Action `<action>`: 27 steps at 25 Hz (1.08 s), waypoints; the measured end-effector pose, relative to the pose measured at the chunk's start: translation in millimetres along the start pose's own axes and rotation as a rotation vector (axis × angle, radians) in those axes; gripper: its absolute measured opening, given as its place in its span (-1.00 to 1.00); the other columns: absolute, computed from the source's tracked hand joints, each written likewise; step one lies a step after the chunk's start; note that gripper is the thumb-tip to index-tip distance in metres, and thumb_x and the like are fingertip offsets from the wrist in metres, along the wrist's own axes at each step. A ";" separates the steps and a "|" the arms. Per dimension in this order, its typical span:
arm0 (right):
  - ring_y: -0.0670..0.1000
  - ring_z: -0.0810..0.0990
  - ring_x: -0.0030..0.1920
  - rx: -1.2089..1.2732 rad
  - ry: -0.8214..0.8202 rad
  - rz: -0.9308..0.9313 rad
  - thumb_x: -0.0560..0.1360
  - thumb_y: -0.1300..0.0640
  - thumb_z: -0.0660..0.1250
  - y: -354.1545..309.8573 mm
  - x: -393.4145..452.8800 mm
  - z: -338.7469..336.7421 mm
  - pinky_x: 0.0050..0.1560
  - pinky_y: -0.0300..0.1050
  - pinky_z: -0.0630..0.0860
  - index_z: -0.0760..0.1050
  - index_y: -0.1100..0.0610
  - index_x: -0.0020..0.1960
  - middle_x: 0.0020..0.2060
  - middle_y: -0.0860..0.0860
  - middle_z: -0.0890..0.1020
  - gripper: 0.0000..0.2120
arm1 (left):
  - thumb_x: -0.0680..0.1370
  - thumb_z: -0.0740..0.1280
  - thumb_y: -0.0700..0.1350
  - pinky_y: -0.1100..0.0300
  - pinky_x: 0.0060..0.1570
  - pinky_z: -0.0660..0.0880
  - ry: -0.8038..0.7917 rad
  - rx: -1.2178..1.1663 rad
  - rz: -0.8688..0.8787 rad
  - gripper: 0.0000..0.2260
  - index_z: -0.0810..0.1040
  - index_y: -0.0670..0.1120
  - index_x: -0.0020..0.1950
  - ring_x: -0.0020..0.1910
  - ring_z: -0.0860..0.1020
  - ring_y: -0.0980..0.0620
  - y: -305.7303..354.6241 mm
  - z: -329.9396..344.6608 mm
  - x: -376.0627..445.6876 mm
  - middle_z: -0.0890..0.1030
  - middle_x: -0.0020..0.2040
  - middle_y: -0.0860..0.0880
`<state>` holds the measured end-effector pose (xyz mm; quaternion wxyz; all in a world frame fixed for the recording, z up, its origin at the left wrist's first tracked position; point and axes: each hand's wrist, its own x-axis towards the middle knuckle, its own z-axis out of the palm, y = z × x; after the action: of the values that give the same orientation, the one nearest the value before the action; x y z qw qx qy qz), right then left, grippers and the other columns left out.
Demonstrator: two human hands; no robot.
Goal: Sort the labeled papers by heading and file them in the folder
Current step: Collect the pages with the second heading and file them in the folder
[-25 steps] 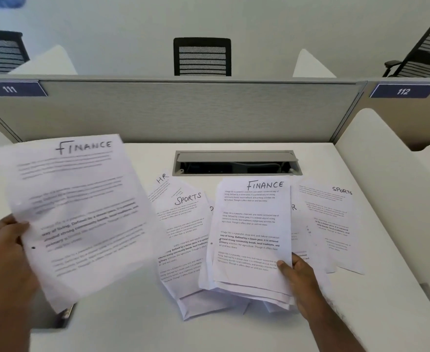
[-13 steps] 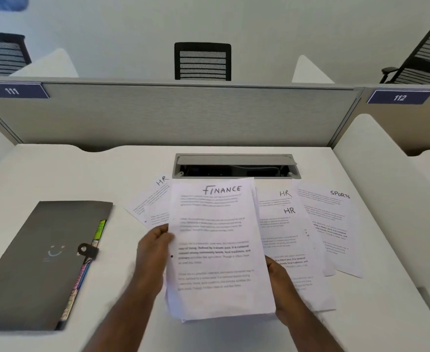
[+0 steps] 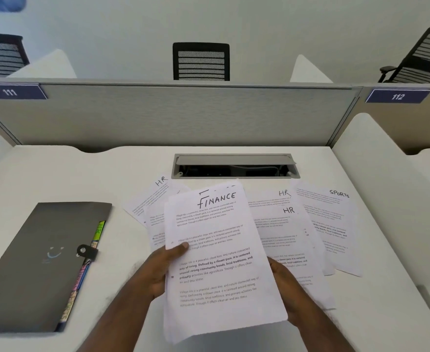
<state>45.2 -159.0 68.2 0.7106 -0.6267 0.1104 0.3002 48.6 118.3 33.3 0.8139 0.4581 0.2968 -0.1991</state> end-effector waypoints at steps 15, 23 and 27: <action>0.15 0.68 0.04 0.378 0.307 -0.038 0.47 0.40 0.33 30.8 24.7 23.6 -0.01 0.10 0.60 0.57 0.12 0.16 0.06 0.09 0.70 -0.68 | 0.45 0.44 -0.20 -0.09 -0.06 0.67 0.166 -0.345 0.228 -0.55 0.53 -0.10 0.35 0.01 0.71 -0.12 -29.6 43.1 -6.0 0.67 0.21 -0.16; 0.28 0.65 0.07 0.205 0.103 -0.077 0.40 0.37 0.39 -14.8 1.4 -42.3 0.06 0.21 0.59 0.52 0.26 0.23 0.09 0.24 0.66 -0.60 | 0.44 0.34 0.14 0.11 -0.18 0.67 -0.136 -0.075 0.149 -0.48 0.61 -0.15 0.27 -0.11 0.73 -0.08 63.6 -40.7 -29.0 0.72 0.08 -0.17; 0.27 0.67 0.04 0.101 0.042 -0.071 0.23 0.19 0.55 -25.4 2.4 -42.9 -0.01 0.18 0.63 0.52 0.20 0.22 0.07 0.22 0.68 -0.43 | 0.18 0.67 0.03 -0.03 -0.02 0.66 -0.179 0.301 0.070 -0.29 0.60 -0.20 0.26 0.05 0.70 -0.21 60.4 -33.2 -29.1 0.69 0.14 -0.23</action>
<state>70.9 -200.3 79.7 0.7491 -0.5995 0.1180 0.2559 52.9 178.7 77.1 0.7657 0.5652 0.1738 -0.2530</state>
